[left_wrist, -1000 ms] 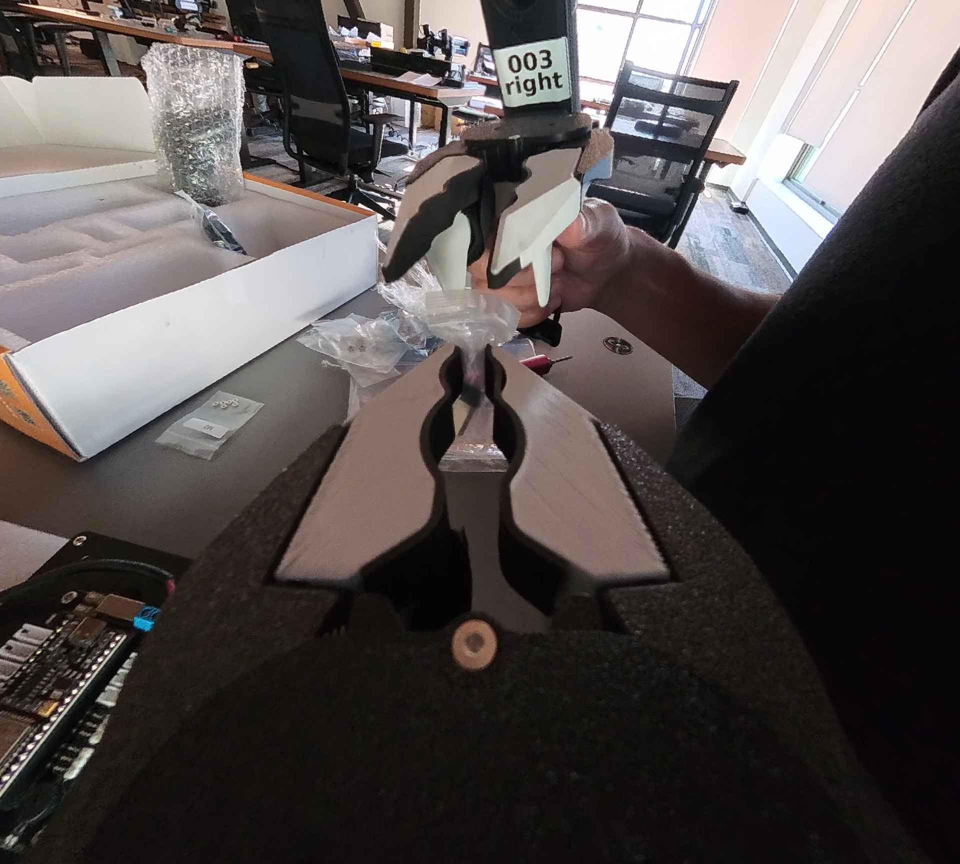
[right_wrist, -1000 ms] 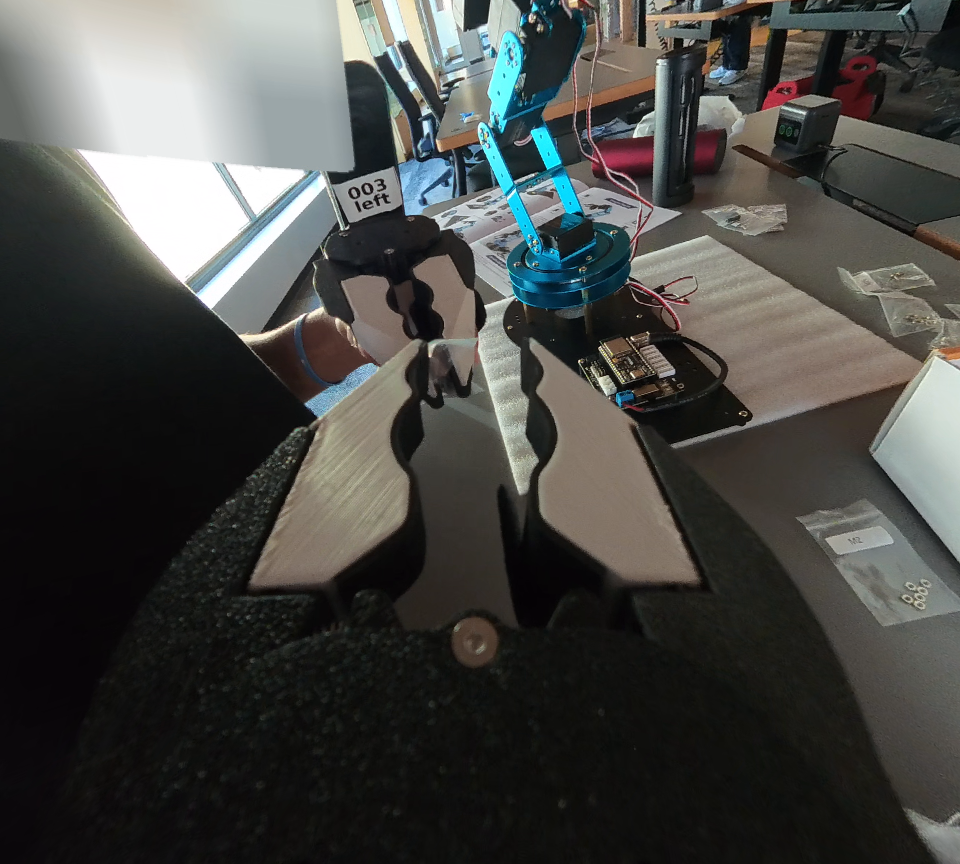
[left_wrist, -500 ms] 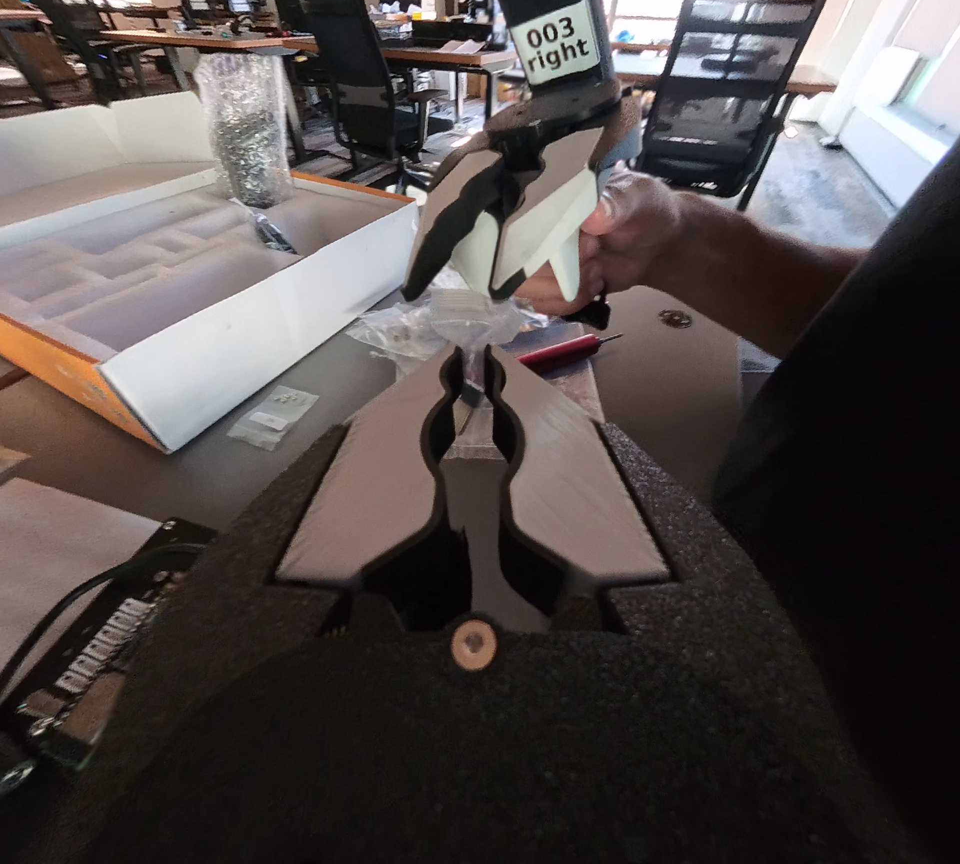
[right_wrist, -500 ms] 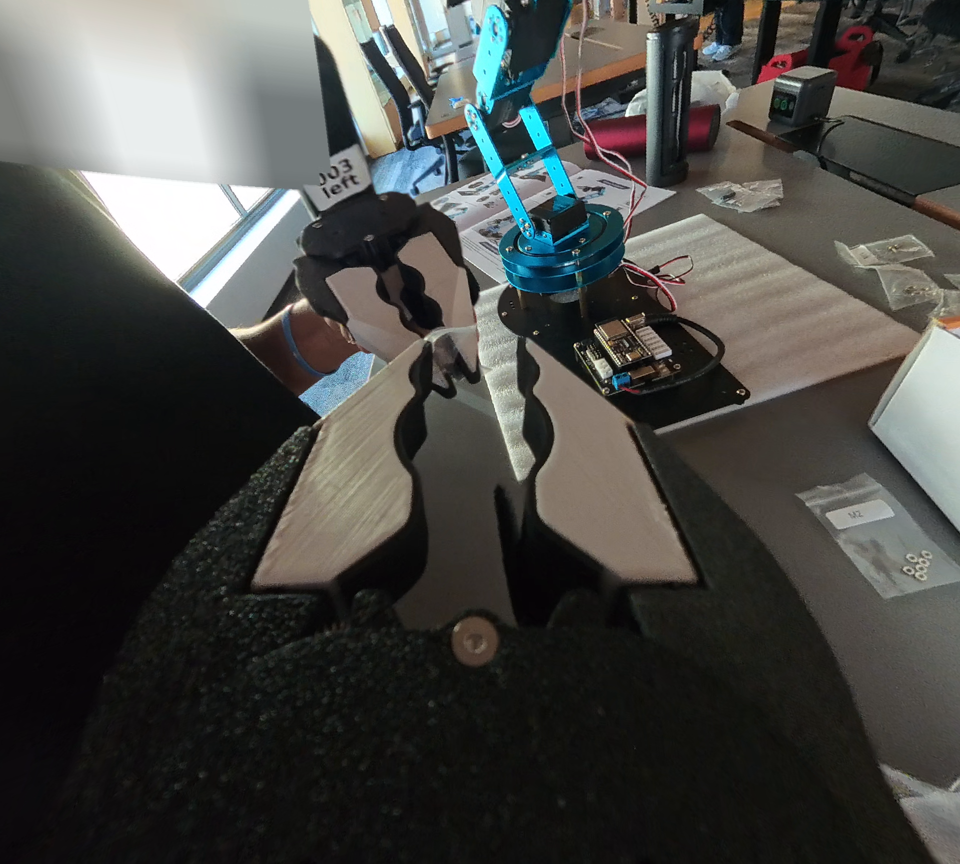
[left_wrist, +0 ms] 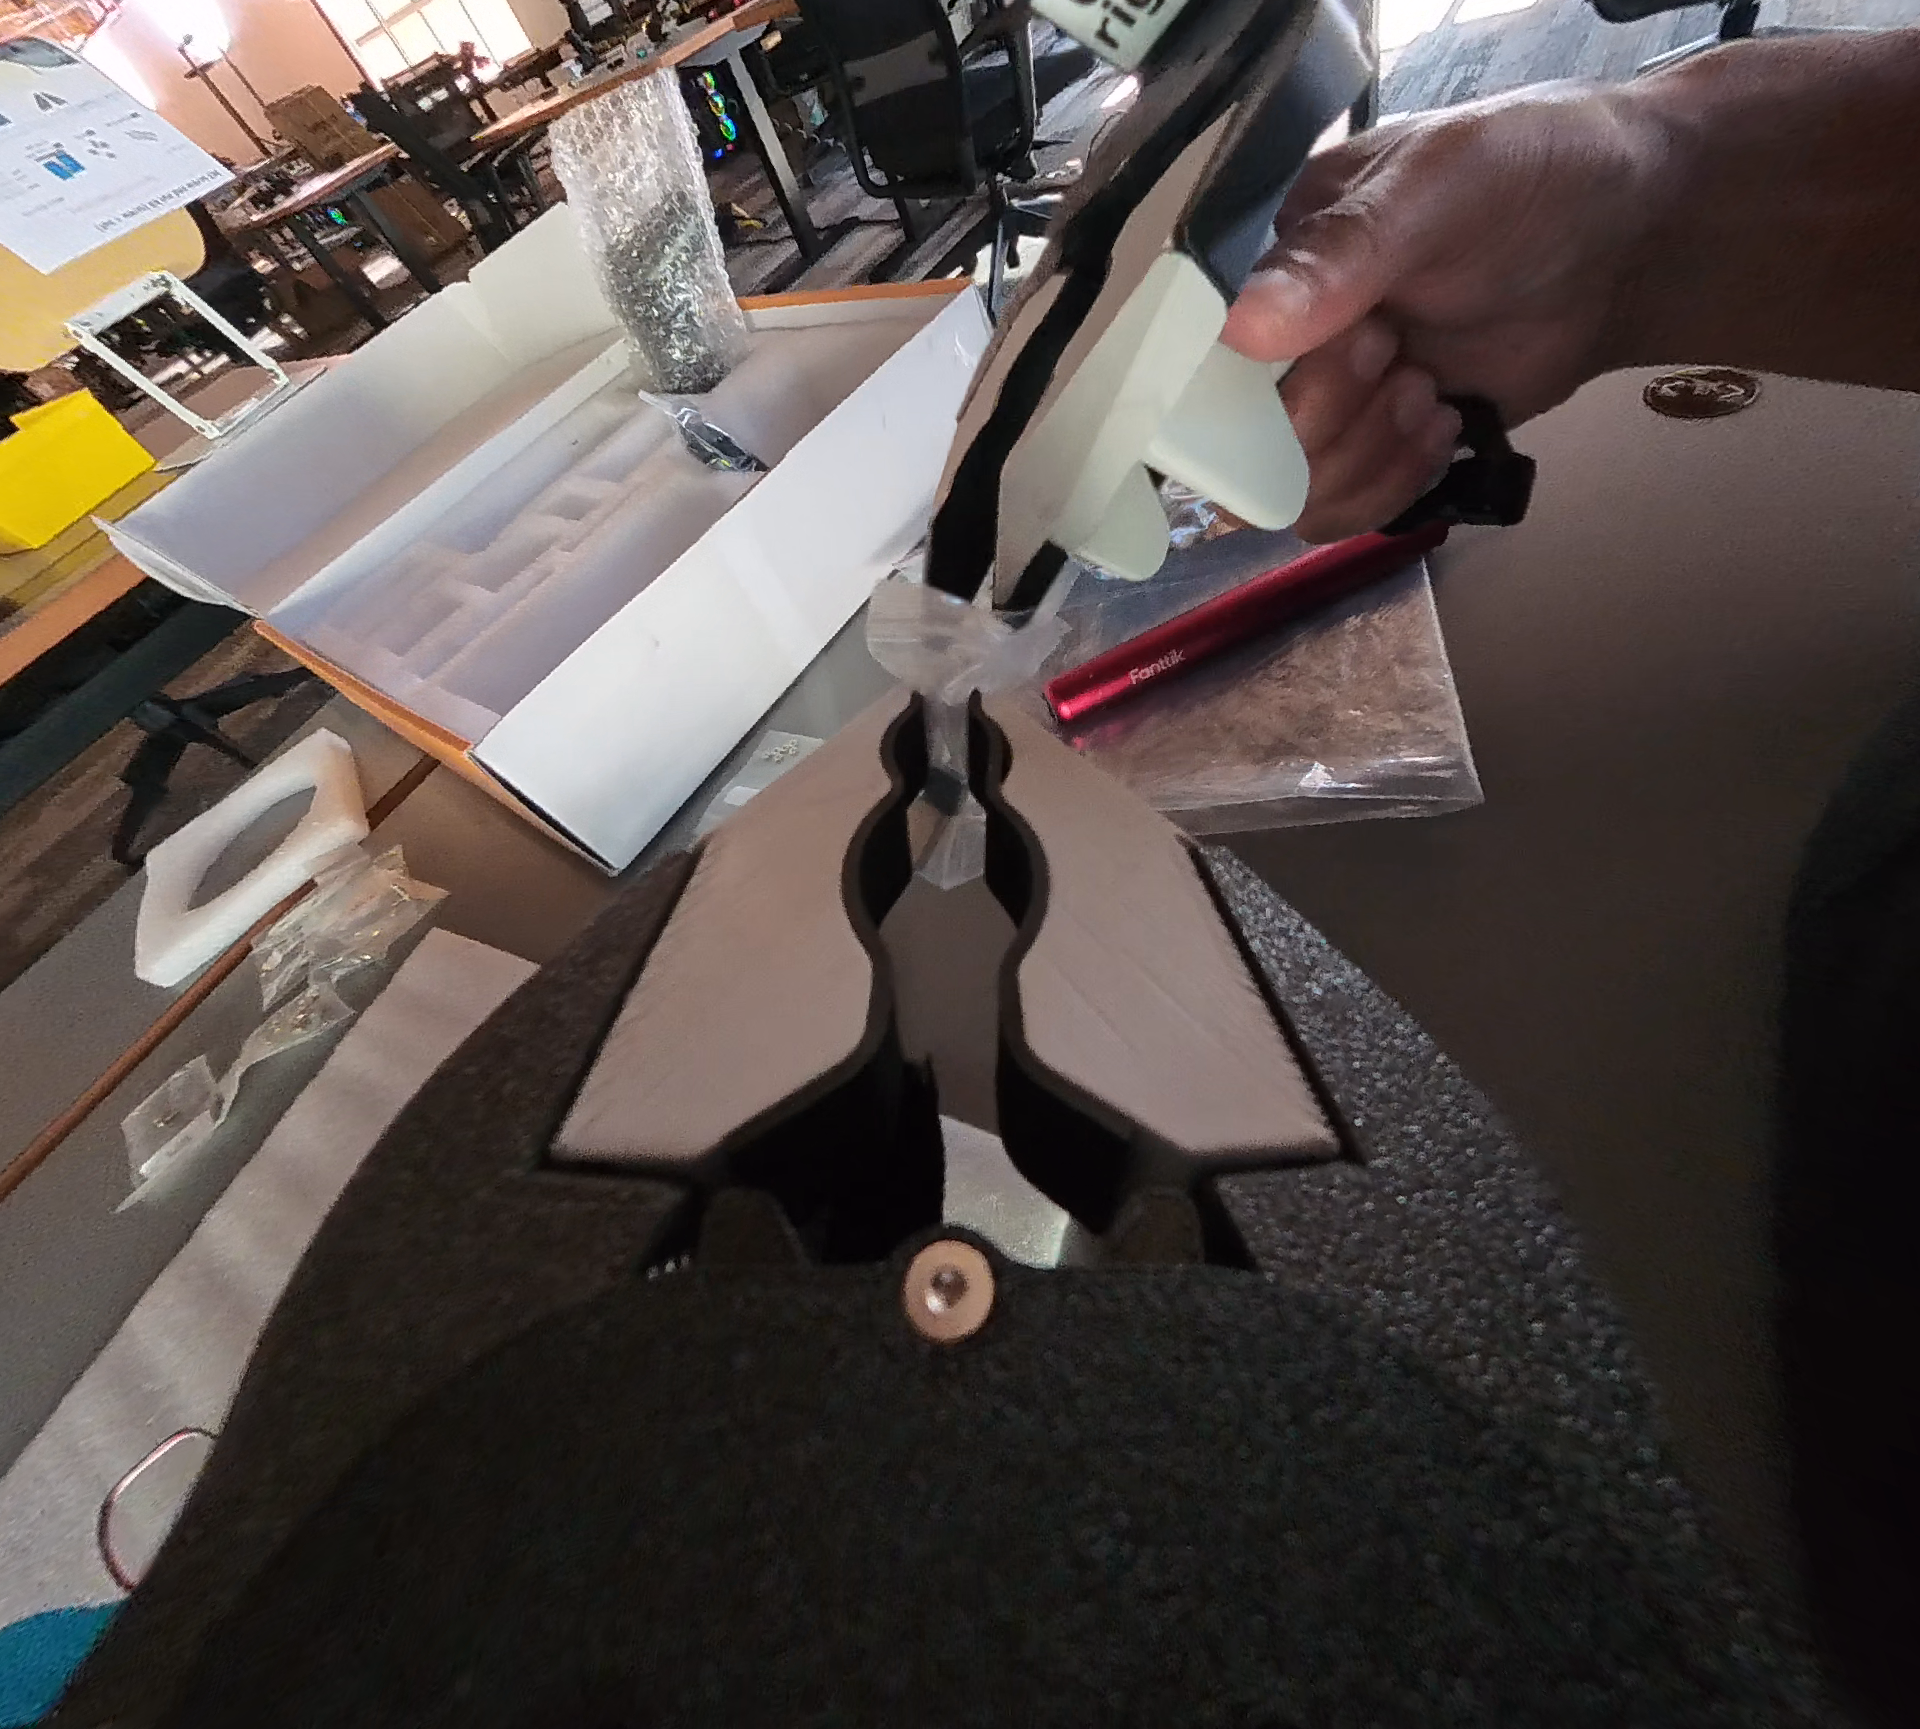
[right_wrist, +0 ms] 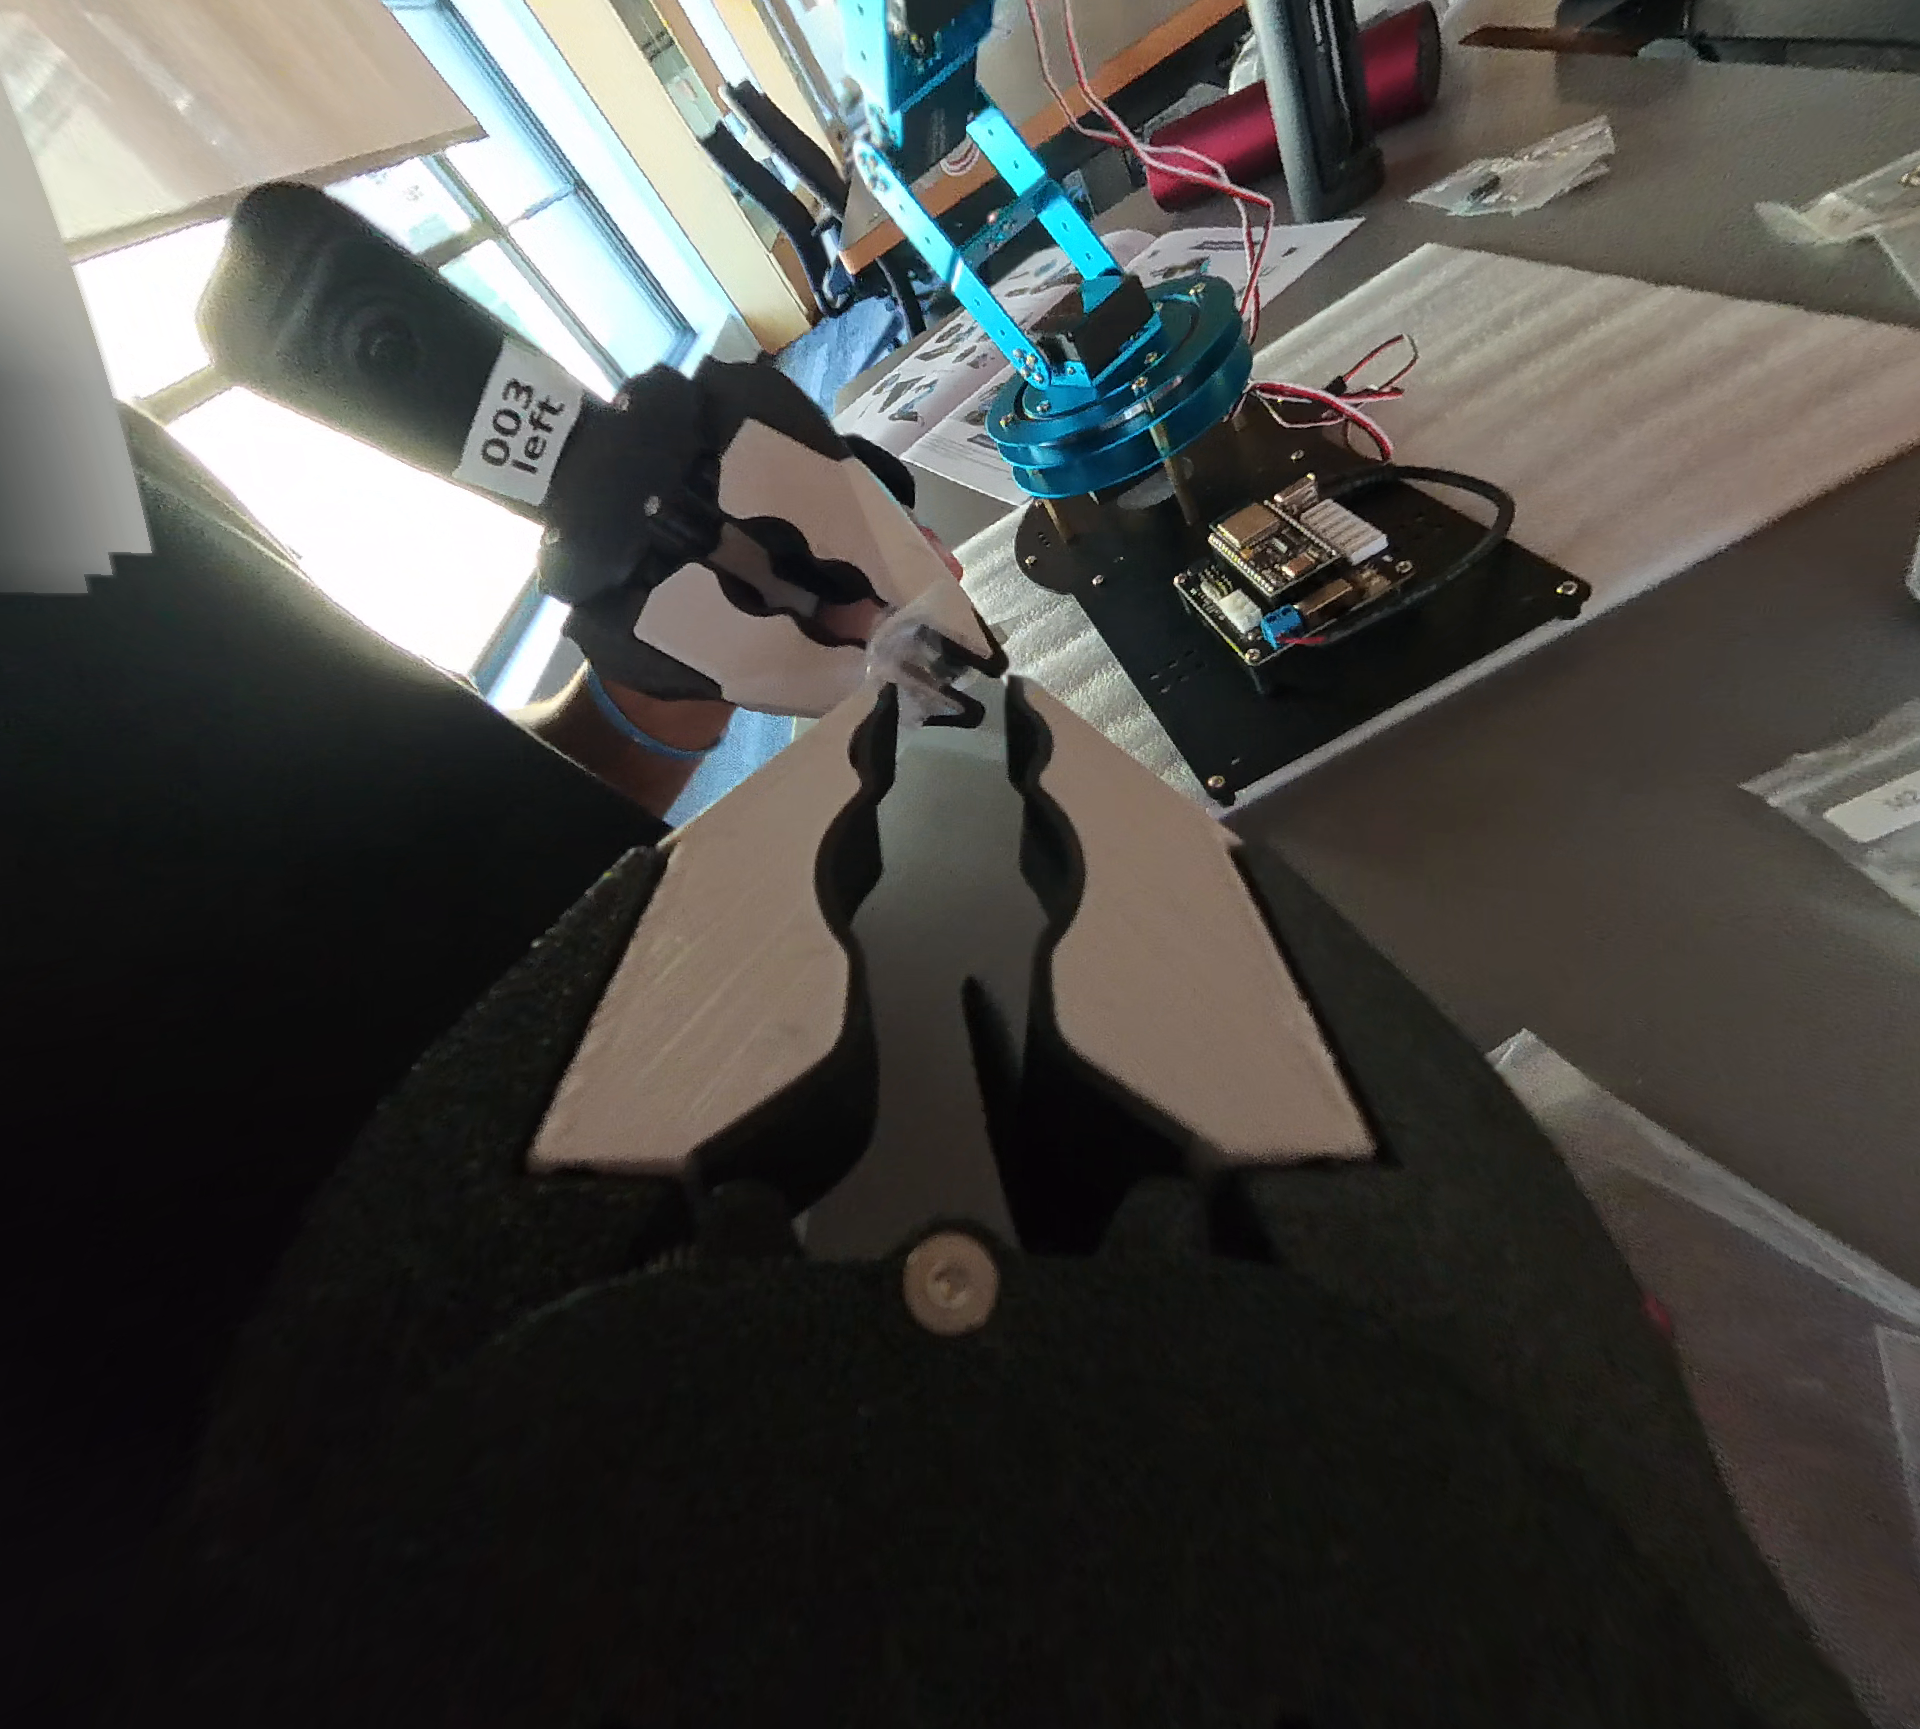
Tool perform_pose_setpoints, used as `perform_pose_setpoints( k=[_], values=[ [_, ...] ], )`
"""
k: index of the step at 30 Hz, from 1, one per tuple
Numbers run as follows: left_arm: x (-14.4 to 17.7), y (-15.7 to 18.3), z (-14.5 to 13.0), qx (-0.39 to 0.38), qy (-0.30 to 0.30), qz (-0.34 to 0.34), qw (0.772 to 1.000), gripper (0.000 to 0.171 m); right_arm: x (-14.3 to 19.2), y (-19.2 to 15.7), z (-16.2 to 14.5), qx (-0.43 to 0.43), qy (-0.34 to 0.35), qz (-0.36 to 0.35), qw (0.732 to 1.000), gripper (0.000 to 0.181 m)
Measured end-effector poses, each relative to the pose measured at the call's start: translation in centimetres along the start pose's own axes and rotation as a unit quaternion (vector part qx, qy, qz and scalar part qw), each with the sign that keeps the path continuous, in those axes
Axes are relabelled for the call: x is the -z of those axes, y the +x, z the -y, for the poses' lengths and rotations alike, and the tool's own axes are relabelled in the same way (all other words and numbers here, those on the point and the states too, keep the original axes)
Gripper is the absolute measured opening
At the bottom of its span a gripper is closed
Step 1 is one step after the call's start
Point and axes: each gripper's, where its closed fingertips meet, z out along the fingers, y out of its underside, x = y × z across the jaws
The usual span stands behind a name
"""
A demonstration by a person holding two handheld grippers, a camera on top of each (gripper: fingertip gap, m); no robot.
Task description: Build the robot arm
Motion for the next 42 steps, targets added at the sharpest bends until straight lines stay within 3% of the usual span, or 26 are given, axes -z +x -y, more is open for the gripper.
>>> perform_pose_setpoints(
  k=[7,15,28,35,42],
  values=[
    [0.0,0.3,0.7,0.002,0.024,-0.013,1.000,0.005,0.5,-0.9,0.3,-0.049,0.031,0.050,0.997,0.020],
    [-0.2,0.3,0.7,0.001,0.025,-0.013,1.000,0.005,0.5,-0.6,0.1,-0.067,0.033,0.059,0.995,0.021],
    [-0.8,0.9,-0.3,-0.014,-0.004,-0.030,0.999,0.004,-0.2,-1.3,-1.4,-0.016,-0.019,0.053,0.998,0.004],
    [-1.0,1.1,-1.0,-0.028,-0.025,-0.031,0.999,0.005,-0.1,-1.2,-1.4,0.001,-0.010,0.043,0.999,0.000],
    [-0.1,0.8,-1.0,0.107,-0.021,-0.057,0.992,0.031,0.4,-0.7,-1.5,-0.015,0.007,0.043,0.999,0.000]
  ],
)
